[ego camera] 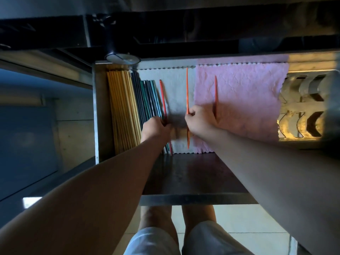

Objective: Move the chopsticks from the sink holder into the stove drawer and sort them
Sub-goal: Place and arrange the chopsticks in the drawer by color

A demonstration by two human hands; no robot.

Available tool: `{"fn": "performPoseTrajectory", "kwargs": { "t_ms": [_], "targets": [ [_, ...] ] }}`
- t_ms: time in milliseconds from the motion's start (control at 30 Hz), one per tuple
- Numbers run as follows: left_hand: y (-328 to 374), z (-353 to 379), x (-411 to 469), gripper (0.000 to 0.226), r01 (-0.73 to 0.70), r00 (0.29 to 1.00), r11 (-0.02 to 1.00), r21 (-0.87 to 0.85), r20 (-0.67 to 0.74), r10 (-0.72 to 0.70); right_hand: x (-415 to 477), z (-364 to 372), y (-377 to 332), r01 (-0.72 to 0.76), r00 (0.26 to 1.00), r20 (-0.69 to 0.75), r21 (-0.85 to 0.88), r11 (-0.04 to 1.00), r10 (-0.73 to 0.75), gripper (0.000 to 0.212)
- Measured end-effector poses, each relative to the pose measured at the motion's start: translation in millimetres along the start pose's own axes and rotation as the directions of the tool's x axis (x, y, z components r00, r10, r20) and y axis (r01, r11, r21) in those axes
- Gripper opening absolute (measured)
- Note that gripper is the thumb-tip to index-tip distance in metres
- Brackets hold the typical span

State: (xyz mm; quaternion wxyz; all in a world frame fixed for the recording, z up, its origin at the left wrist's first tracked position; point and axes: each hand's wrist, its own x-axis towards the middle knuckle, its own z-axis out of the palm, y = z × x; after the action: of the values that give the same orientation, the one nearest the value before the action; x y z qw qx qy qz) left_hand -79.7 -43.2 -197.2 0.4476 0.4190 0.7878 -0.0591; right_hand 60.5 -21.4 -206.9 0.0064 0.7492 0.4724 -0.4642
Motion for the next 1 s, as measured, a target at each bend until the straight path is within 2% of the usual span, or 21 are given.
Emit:
{"fn": "performPoseTrajectory", "kwargs": {
  "t_ms": [100,167,300,400,500,667,800,933,1000],
  "targets": [
    [-6,-4,1,0.02,-0.008,0.999,1.0,0.016,0.035,0.007,0,5,-3,-0.01,1.0,-0.019,-0.025,1.0,0.009,0.013],
    [-7,-7,-2,0.019,-0.049,0.998,0.994,0.098,0.044,0.045,-4,3,-6,-0.045,0.996,-0.082,-0.02,0.999,0.043,0.014],
    [-3,-12,-8,0.019,-0.188,0.982,0.947,0.262,0.029,0.187,-6,-11,-4,-0.091,0.964,-0.254,-0.028,0.995,0.081,0.023],
    [-4,-10,-5,0.02,-0.264,0.961,0.923,0.28,0.002,0.275,-5,-24,4,-0.142,0.939,-0.329,-0.105,0.984,0.1,0.03],
    [-5,-8,-4,0.026,-0.278,0.957,0.924,0.263,-0.005,0.29,-2,-29,13,-0.191,0.91,-0.407,-0.236,0.953,0.082,0.041],
    [-11,-7,-1,0.019,-0.281,0.956,0.914,0.293,0.005,0.292,14,-21,33,-0.364,0.885,-0.403,-0.29,0.885,0.232,0.075],
    [-13,-9,-4,0.023,-0.312,0.946,0.904,0.292,0.013,0.323,10,-25,30,-0.348,0.917,-0.332,-0.403,0.847,0.219,0.065],
    [-15,-12,-5,0.04,-0.439,0.856,0.783,0.44,-0.06,0.513,4,-29,24,-0.271,0.938,-0.297,-0.297,0.915,0.182,0.041],
    [-17,-13,-3,0.055,-0.489,0.832,0.721,0.491,0.014,0.554,-2,-23,14,-0.185,0.969,-0.19,-0.148,0.972,0.156,0.022]
  ]
}}
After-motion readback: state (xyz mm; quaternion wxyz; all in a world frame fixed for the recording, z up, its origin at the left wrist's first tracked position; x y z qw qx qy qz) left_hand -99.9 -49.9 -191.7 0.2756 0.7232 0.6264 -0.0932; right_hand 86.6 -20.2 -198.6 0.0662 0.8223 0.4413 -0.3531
